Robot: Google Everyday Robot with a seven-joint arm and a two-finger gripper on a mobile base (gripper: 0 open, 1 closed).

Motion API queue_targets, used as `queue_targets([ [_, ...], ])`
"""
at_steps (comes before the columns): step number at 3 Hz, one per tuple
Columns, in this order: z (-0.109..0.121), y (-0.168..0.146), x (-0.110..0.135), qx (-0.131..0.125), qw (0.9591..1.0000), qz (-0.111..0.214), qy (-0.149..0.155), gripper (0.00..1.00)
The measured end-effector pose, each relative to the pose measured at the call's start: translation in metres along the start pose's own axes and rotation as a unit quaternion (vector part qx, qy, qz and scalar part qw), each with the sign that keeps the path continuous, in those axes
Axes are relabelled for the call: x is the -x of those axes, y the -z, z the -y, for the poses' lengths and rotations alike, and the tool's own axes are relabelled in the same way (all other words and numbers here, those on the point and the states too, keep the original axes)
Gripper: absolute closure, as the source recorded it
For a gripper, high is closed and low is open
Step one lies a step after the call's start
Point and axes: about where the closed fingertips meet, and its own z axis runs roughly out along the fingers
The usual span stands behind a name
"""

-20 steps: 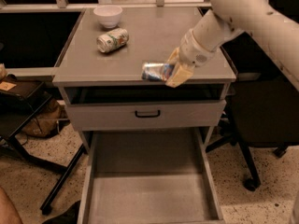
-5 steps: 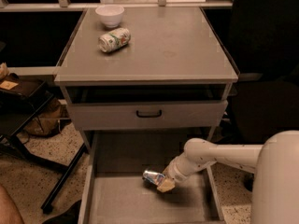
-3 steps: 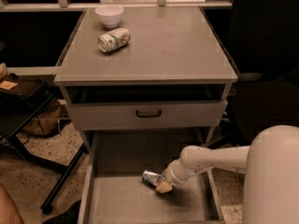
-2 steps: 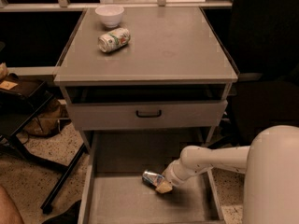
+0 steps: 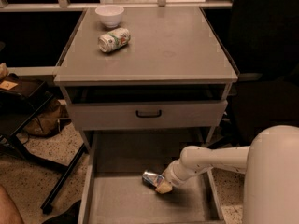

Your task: Place redbull can into middle drawer

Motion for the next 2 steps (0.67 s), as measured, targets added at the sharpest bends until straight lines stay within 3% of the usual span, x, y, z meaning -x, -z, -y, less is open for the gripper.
queue_targets([
  [1,0.0000,0.0000,0.0000,0.000,1.0000,0.000,0.000,0.12],
  [2,0.0000,0.0000,0.0000,0.000,1.0000,0.000,0.000,0.00],
])
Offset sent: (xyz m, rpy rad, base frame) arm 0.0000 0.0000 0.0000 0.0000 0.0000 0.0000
